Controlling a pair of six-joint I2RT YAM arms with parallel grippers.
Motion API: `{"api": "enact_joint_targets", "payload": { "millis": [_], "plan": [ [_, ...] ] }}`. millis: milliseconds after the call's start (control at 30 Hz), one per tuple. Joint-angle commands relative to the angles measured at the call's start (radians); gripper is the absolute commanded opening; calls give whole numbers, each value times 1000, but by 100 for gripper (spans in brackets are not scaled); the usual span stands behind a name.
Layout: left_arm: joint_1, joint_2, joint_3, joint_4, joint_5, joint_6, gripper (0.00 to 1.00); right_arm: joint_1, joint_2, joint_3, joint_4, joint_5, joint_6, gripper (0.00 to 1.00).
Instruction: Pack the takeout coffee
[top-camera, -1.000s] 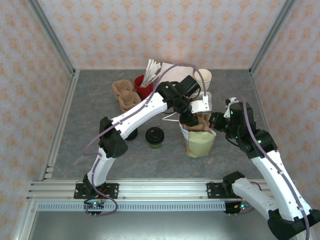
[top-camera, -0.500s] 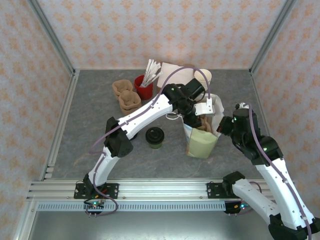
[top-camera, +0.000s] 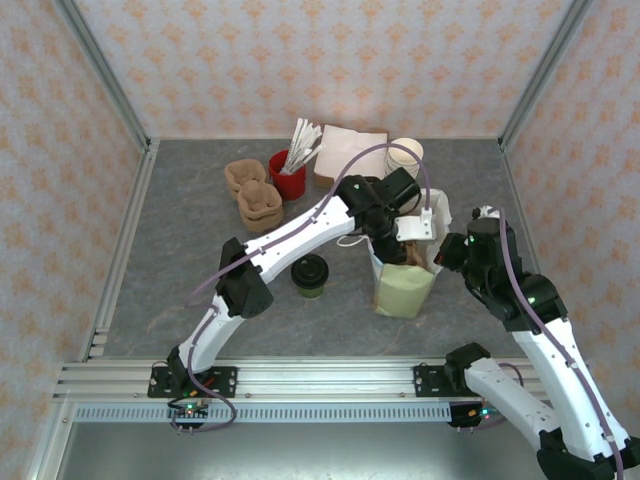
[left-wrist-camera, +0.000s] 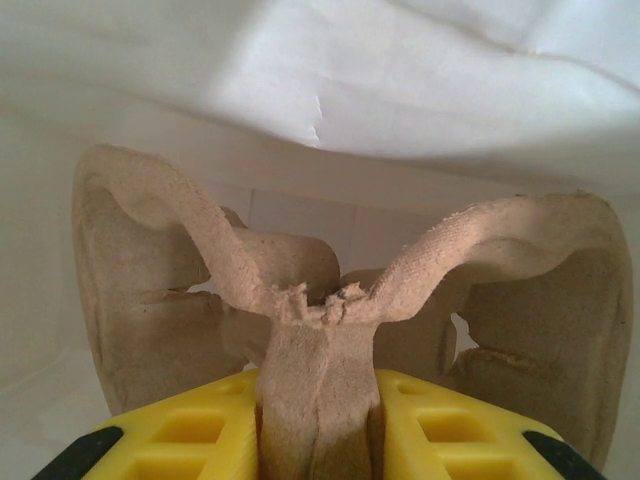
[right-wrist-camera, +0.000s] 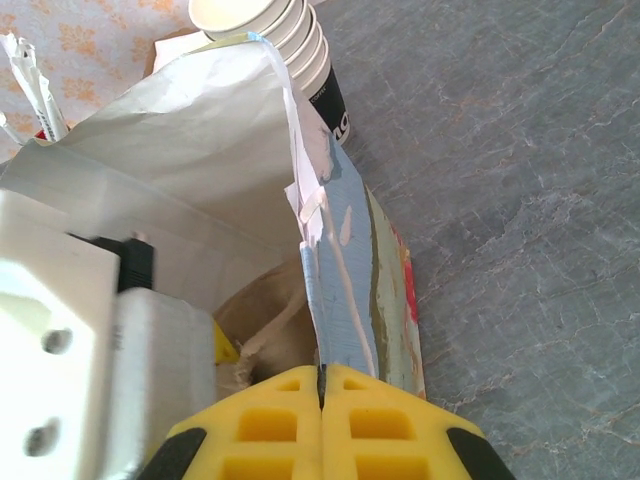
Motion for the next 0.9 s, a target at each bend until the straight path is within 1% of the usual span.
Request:
{"api": "enact_joint_targets", "payload": {
  "millis": [0, 133, 700, 867],
  "plan": [
    [-10, 16, 27, -62, -58, 35, 30, 3, 8, 20, 26, -6, -2, 0],
    [-12, 26, 28, -80, -79, 40, 30, 2, 12, 19, 44, -38, -1, 0],
    [-17, 66, 30, -67, 9, 31, 31, 4, 35, 19, 39, -64, -16, 0],
    [-17, 82, 30, -56, 14, 27, 31, 3, 34, 16, 34, -63, -19, 0]
  ]
}}
